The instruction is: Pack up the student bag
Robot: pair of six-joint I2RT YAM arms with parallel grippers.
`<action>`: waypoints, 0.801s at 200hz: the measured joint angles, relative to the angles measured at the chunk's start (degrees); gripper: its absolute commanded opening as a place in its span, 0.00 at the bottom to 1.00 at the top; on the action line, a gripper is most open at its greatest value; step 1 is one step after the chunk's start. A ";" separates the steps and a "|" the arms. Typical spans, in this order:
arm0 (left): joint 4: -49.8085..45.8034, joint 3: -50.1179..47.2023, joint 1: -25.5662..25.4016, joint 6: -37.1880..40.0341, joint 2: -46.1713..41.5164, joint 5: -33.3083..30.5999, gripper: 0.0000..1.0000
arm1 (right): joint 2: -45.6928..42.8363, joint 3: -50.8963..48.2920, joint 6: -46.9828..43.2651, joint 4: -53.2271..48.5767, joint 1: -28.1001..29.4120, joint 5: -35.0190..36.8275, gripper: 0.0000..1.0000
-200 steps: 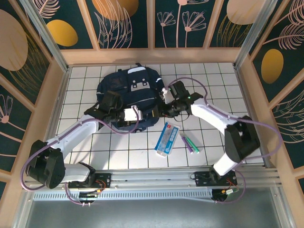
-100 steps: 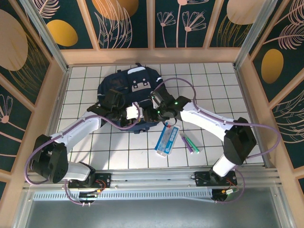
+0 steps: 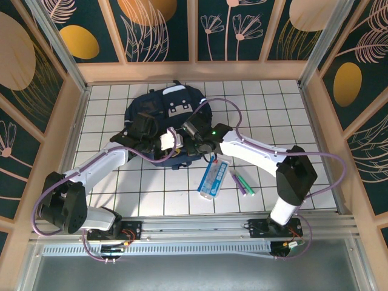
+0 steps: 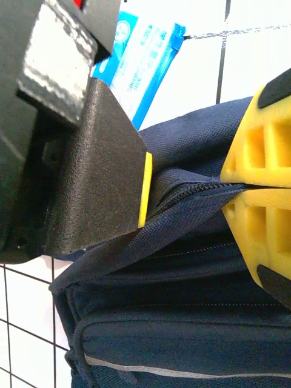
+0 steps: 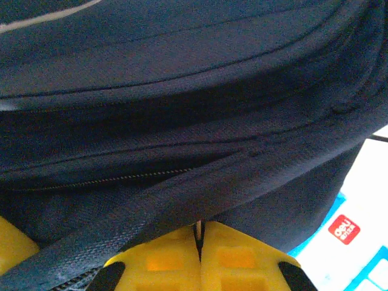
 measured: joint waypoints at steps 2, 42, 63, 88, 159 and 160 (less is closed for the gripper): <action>0.00 0.00 0.04 0.13 0.00 0.00 0.00 | 0.00 0.04 -0.09 -0.04 0.00 0.04 0.00; 1.36 -2.34 0.26 4.55 -1.42 -2.16 0.00 | -0.94 -1.31 -2.51 -0.15 -2.67 -0.79 0.00; 2.78 -5.84 1.51 7.54 -4.37 -3.63 0.00 | -3.56 -5.40 -4.57 0.55 -8.44 -2.08 0.00; 3.04 -6.64 2.99 11.67 -5.55 -6.49 0.00 | -5.57 -8.79 -7.54 3.37 -14.80 -4.85 0.00; 1.90 -7.72 5.70 11.98 -6.97 -11.91 0.94 | -5.55 -9.88 -13.55 9.42 -15.43 -13.68 0.00; 1.86 -7.69 5.75 11.47 -7.13 -11.45 0.94 | -5.55 -9.90 -13.57 9.57 -15.28 -13.88 0.00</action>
